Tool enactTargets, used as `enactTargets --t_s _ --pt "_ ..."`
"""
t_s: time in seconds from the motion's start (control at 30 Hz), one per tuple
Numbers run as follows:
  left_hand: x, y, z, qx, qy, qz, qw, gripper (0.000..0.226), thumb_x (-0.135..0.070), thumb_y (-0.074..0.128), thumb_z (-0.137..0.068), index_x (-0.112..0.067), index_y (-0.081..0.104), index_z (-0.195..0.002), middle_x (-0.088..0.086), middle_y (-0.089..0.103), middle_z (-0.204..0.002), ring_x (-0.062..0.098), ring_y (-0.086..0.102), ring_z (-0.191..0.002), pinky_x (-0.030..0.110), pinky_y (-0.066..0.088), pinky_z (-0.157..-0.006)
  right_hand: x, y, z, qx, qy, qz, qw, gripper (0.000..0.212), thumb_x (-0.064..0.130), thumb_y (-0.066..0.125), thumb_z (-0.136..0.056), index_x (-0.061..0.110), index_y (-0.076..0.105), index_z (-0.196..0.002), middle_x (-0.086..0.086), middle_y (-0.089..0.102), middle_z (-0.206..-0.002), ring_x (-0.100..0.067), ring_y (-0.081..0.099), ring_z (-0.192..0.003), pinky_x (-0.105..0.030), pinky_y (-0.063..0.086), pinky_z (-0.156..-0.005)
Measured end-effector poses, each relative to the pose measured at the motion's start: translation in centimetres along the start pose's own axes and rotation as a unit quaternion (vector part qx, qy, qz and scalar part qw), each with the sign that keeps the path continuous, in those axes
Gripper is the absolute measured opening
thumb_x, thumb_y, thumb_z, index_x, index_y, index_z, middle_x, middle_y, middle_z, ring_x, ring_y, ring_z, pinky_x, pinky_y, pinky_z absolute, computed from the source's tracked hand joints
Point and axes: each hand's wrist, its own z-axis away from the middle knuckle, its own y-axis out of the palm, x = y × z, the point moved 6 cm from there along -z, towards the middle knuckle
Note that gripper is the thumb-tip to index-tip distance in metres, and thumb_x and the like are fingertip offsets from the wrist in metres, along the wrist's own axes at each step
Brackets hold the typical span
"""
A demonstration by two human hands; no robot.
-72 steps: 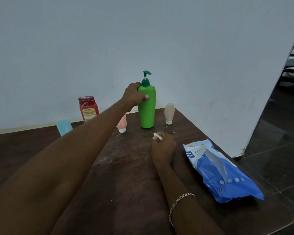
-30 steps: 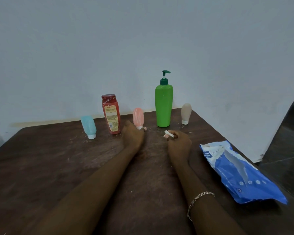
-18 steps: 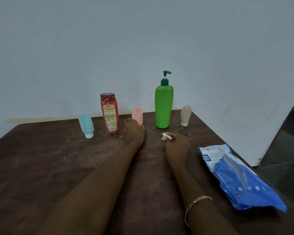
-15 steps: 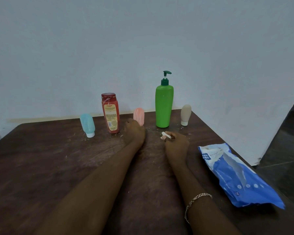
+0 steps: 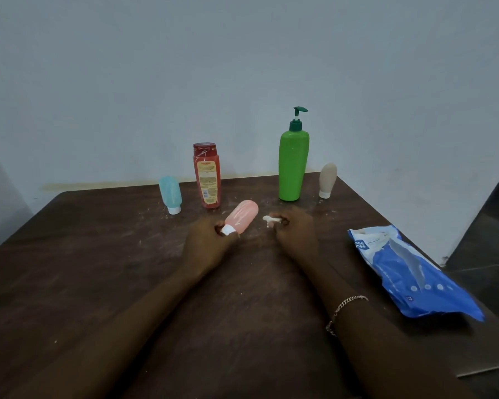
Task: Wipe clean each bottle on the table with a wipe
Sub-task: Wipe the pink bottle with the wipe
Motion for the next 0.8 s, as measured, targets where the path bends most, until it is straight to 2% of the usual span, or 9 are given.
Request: enactTargets --t_s 0.13,0.2,0.3,0.37,0.47,0.6,0.67,0.73,0.8 --pt "1.1 -1.9 1.1 -0.003 0.008 -0.037 0.999 0.04 -0.029 0.08 -0.082 -0.015 0.069 -0.118 0.002 0.07 -0.115 0.008 0.062 -0.09 0.024 0.053 -0.075 0.6 0.1 0.1 0.023 -0.03 0.019 0.999 0.027 0.017 0.067 -0.084 0.022 0.075 -0.109 0.002 0.062 -0.088 -0.009 0.054 -0.076 -0.023 0.041 -0.069" --pt "1.8 -2.3 1.3 -0.007 0.024 -0.047 0.999 0.038 -0.032 0.08 -0.081 -0.015 0.071 -0.114 0.0 0.071 -0.108 0.006 0.06 -0.084 0.025 0.053 -0.072 0.6 0.1 0.2 0.022 -0.03 0.005 0.999 0.026 0.014 0.068 -0.083 0.023 0.075 -0.107 0.001 0.069 -0.092 -0.006 0.056 -0.078 -0.025 0.047 -0.075" --pt "3.0 -2.1 1.2 -0.001 0.019 -0.053 0.998 0.041 -0.038 0.08 -0.08 -0.016 0.07 -0.113 -0.002 0.069 -0.101 0.007 0.06 -0.083 0.03 0.055 -0.073 0.2 0.1 0.4 0.023 0.012 -0.029 0.999 0.027 0.029 0.074 -0.08 0.027 0.075 -0.107 0.007 0.074 -0.092 -0.004 0.065 -0.078 -0.031 0.055 -0.079" --pt "3.3 -1.8 0.8 0.0 0.024 -0.06 0.998 0.041 -0.04 0.079 -0.08 -0.017 0.07 -0.113 -0.004 0.067 -0.101 0.007 0.059 -0.082 0.03 0.055 -0.073 0.3 0.2 0.5 0.03 0.034 -0.072 0.996 0.029 0.031 0.077 -0.078 0.028 0.075 -0.107 0.012 0.075 -0.088 0.0 0.066 -0.075 -0.024 0.055 -0.074" --pt "3.0 -1.4 0.5 0.011 0.036 -0.071 0.997 0.042 -0.042 0.078 -0.081 -0.019 0.068 -0.115 -0.009 0.063 -0.101 0.006 0.056 -0.082 0.023 0.049 -0.069 1.4 0.9 1.1 0.063 0.04 -0.097 0.992 0.03 0.027 0.079 -0.079 0.027 0.074 -0.109 0.014 0.074 -0.091 0.008 0.064 -0.073 -0.005 0.046 -0.068" --pt "2.8 -1.3 0.5 0.011 0.048 -0.07 0.996 0.039 -0.041 0.077 -0.083 -0.019 0.07 -0.115 -0.013 0.057 -0.092 0.004 0.054 -0.079 0.022 0.048 -0.067 3.2 2.6 1.5 0.121 0.026 -0.066 0.99 0.031 0.02 0.073 -0.085 0.022 0.071 -0.116 0.008 0.071 -0.105 0.007 0.057 -0.073 0.001 0.04 -0.068" --pt "2.8 -1.3 0.5 0.011 0.052 -0.067 0.996 0.04 -0.041 0.076 -0.083 -0.018 0.07 -0.116 -0.012 0.058 -0.094 0.004 0.054 -0.079 0.021 0.045 -0.065 4.3 3.5 1.7 0.139 0.01 -0.024 0.99 0.033 0.018 0.069 -0.088 0.022 0.068 -0.121 0.006 0.066 -0.112 0.001 0.057 -0.086 -0.002 0.04 -0.077" --pt "2.8 -1.3 0.5 0.013 0.054 -0.06 0.997 0.039 -0.039 0.076 -0.083 -0.017 0.071 -0.115 -0.01 0.059 -0.094 0.004 0.054 -0.078 0.02 0.041 -0.063 5.5 4.5 2.0 0.127 -0.031 -0.003 0.991 0.033 0.012 0.067 -0.087 0.021 0.07 -0.119 0.002 0.064 -0.119 -0.009 0.058 -0.106 -0.018 0.044 -0.094" --pt "2.9 -1.3 0.4 0.019 0.054 -0.053 0.997 0.038 -0.039 0.076 -0.084 -0.017 0.072 -0.114 -0.01 0.06 -0.093 0.004 0.054 -0.077 0.021 0.041 -0.063 6.6 5.3 2.7 0.147 -0.084 0.024 0.985 0.031 0.009 0.063 -0.089 0.018 0.07 -0.118 -0.002 0.063 -0.121 -0.015 0.056 -0.111 -0.025 0.043 -0.099"
